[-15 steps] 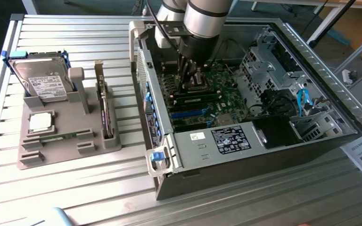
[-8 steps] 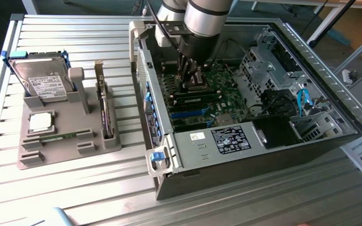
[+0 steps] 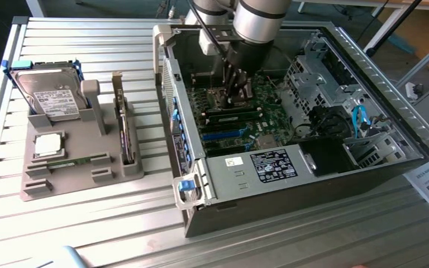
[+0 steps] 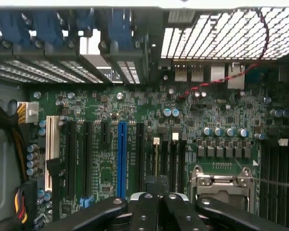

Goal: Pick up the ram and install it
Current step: 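Press down the ram until it locks into place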

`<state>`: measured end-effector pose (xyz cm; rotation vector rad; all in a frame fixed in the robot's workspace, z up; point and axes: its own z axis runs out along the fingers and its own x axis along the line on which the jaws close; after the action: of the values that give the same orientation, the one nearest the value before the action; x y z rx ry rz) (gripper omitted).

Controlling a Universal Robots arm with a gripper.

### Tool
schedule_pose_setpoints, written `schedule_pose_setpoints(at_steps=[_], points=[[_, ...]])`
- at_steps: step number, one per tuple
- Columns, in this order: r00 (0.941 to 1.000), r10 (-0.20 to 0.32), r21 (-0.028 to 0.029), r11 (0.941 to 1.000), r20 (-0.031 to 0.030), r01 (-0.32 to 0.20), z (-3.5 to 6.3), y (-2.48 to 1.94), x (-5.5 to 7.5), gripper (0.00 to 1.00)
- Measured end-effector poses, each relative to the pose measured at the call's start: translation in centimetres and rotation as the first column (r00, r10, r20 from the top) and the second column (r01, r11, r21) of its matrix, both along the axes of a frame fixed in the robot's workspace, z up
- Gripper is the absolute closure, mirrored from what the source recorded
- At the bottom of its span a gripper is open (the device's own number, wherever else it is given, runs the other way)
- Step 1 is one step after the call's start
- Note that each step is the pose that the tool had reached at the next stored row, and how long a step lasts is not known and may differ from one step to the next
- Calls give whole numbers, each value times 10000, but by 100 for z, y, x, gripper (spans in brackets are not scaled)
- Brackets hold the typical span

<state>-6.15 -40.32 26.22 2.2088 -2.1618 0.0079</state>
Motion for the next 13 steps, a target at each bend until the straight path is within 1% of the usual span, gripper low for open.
schedule_pose_setpoints(at_steps=[8, 11, 13], points=[[10000, -1, 0, 10000, 0, 1, 0, 0, 288, 90], [10000, 0, 0, 10000, 0, 0, 0, 0, 434, 90], [10000, 1, 0, 10000, 0, -1, 0, 0, 503, 90]])
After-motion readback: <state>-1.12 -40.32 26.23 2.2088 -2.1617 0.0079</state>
